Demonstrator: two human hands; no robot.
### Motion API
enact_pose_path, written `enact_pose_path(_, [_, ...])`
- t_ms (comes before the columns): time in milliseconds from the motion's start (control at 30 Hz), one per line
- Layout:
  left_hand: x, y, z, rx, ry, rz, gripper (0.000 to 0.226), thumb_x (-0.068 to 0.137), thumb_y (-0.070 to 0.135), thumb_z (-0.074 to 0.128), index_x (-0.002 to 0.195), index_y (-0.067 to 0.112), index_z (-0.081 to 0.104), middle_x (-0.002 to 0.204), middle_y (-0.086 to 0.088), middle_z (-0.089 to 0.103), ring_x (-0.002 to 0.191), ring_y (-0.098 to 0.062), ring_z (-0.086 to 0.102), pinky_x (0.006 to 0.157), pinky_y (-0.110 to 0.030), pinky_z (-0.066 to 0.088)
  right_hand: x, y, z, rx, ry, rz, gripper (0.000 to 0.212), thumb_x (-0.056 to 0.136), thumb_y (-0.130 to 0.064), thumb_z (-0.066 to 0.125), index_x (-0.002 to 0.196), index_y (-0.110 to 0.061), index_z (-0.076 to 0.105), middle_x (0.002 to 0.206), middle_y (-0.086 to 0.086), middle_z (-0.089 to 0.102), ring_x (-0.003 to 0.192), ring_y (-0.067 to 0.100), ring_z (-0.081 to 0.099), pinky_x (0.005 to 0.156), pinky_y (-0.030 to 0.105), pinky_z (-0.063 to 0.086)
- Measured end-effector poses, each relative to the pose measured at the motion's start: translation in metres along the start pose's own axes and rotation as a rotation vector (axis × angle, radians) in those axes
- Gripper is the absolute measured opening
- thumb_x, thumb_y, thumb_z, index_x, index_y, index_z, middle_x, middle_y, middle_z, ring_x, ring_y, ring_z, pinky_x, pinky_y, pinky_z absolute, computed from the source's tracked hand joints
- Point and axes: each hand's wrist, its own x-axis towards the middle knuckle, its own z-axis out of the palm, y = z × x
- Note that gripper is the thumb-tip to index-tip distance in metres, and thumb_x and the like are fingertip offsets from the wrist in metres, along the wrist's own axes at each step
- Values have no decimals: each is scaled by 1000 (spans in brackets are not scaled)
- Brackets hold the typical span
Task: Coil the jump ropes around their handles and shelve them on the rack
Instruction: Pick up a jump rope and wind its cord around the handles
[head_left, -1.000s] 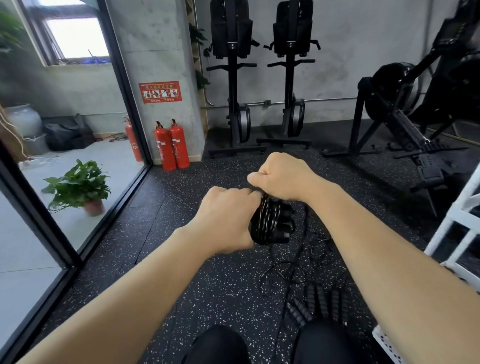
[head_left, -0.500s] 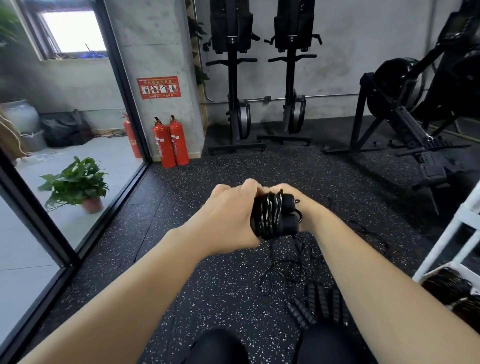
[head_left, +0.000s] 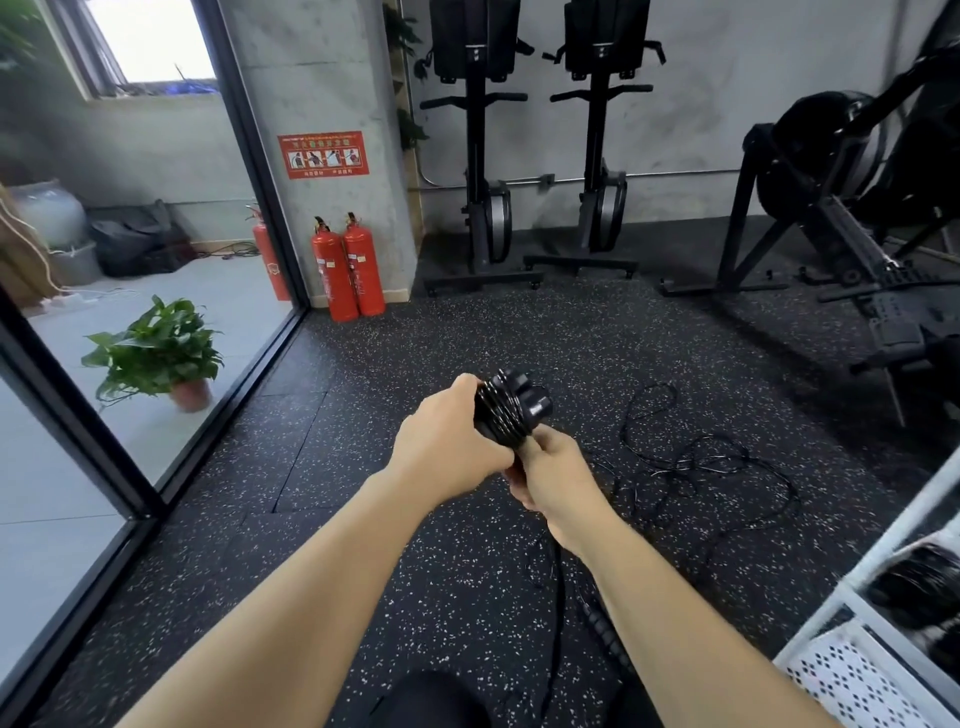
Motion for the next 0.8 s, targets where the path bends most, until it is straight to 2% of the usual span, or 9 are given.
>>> enact_pose_path(200, [17,-13,20,27,35,-96,50,72,32,77,108,19,44,96,1,59,88,-26,61,82,-43,52,6,7,-3,-14,-26,-96,27,86,3,45,64,-12,52,48,-3,44,45,10,33,40,17,24])
enact_pose_path(267, [22,-15,27,18,41,-102,51,74,34,77,109,18,43,97,1,58,91,-27,61,83,-43,51,10,7,-5,24,-58,-87,26,89,-8,53,64,-14,54,50,-4,44,45,10,33,40,18,24])
enact_pose_path(367, [28,-18,37,10,42,-101,43,77,31,72,105,18,42,85,5,53,86,-27,61,74,-38,48,21,11,-8,-32,-25,-111,32,89,-31,67,62,-17,53,49,-8,44,43,6,33,41,17,25])
enact_pose_path(500, [38,-23,45,-70,-3,-110,46,72,31,73,106,24,43,84,8,55,83,-24,62,69,-37,50,35,21,-12,-120,36,-178,37,86,-35,69,57,-19,53,44,-13,45,42,3,34,45,18,27])
enact_pose_path(567, [41,-25,49,-92,-39,-82,55,69,33,73,115,28,43,88,12,56,89,-22,63,78,-39,52,42,26,-15,-99,54,-187,35,86,-33,69,58,-18,56,46,-12,49,45,3,38,47,19,30])
enact_pose_path(633, [43,-31,53,-60,-55,-59,71,69,38,74,130,32,38,101,14,54,102,-20,60,93,-42,49,50,29,-17,-43,65,-168,30,87,-33,68,61,-17,63,55,-9,59,53,6,48,53,23,37])
enact_pose_path(667, [45,-35,56,-51,-60,-73,76,68,40,74,134,33,36,107,14,54,105,-19,58,95,-41,47,54,30,-19,-18,71,-154,29,87,-34,67,64,-17,67,59,-8,63,58,7,52,57,25,41])
enact_pose_path(733, [47,-42,62,-39,-62,-137,65,68,43,72,125,31,42,110,14,59,99,-16,59,83,-35,49,62,32,-23,-11,83,-142,27,89,-34,65,68,-17,67,58,-11,63,55,2,52,57,19,40])
enact_pose_path(800, [45,-45,67,23,-43,-178,42,70,44,69,102,28,47,96,12,61,84,-13,58,66,-30,45,65,35,-25,-29,71,-127,29,92,-33,61,68,-17,63,49,-13,53,44,-1,42,46,12,32])
